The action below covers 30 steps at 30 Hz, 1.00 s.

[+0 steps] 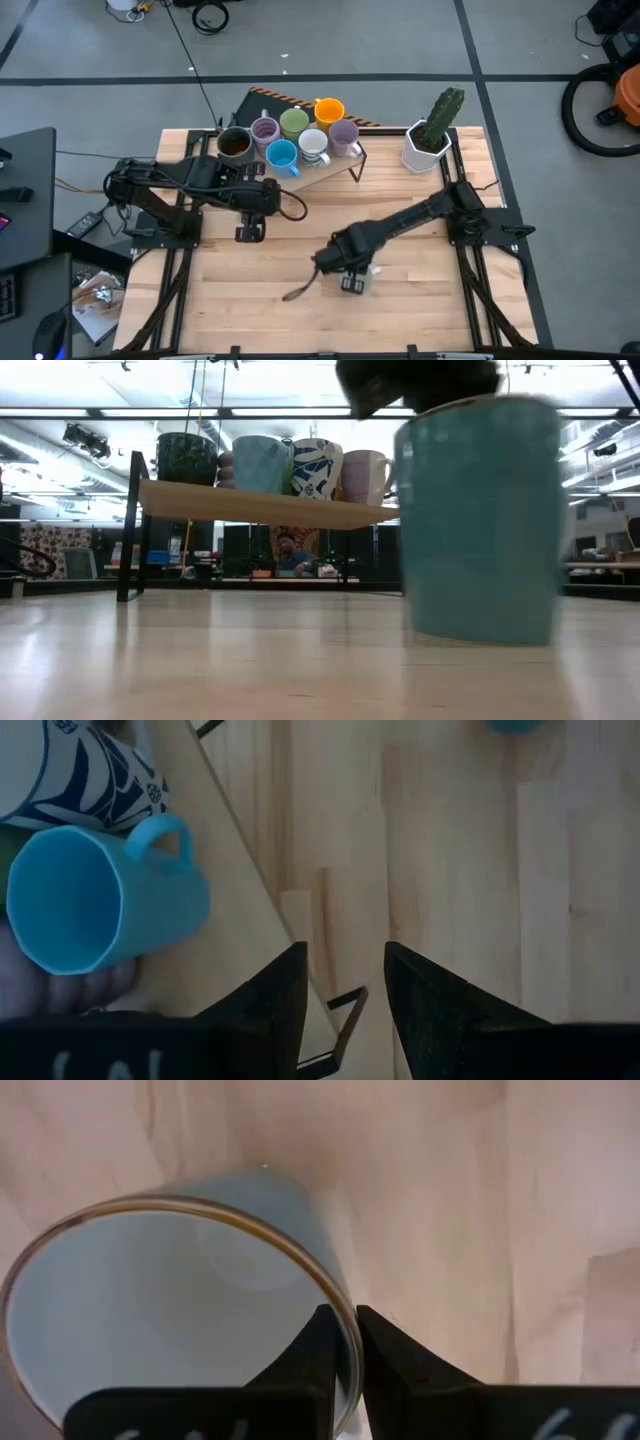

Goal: Place coffee mugs
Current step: Put the light blue mug on the shelf

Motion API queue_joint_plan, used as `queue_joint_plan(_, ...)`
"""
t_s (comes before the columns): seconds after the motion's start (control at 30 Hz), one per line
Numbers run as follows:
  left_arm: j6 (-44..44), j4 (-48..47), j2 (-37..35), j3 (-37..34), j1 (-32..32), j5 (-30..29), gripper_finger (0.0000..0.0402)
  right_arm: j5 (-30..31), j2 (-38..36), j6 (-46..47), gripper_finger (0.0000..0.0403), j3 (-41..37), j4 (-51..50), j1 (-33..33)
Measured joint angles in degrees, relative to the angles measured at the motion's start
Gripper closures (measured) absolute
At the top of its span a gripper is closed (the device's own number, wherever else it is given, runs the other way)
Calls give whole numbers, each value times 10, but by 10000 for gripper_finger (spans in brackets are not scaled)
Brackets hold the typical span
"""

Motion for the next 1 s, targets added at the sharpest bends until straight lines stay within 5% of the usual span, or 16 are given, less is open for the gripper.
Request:
queue_joint_plan(0.43, -46, -6, 0, 0, -15, -3, 260, 9, -1, -72, 357, 0, 14, -126)
queue_joint_plan(0.77, -46, -6, 0, 0, -26, -3, 260, 16, -24, -139, 255, -2, 37, -134)
queue_joint_plan(1.0, -46, -3, 0, 0, -24, -10, 260, 113, -109, -174, 203, -17, 23, -116)
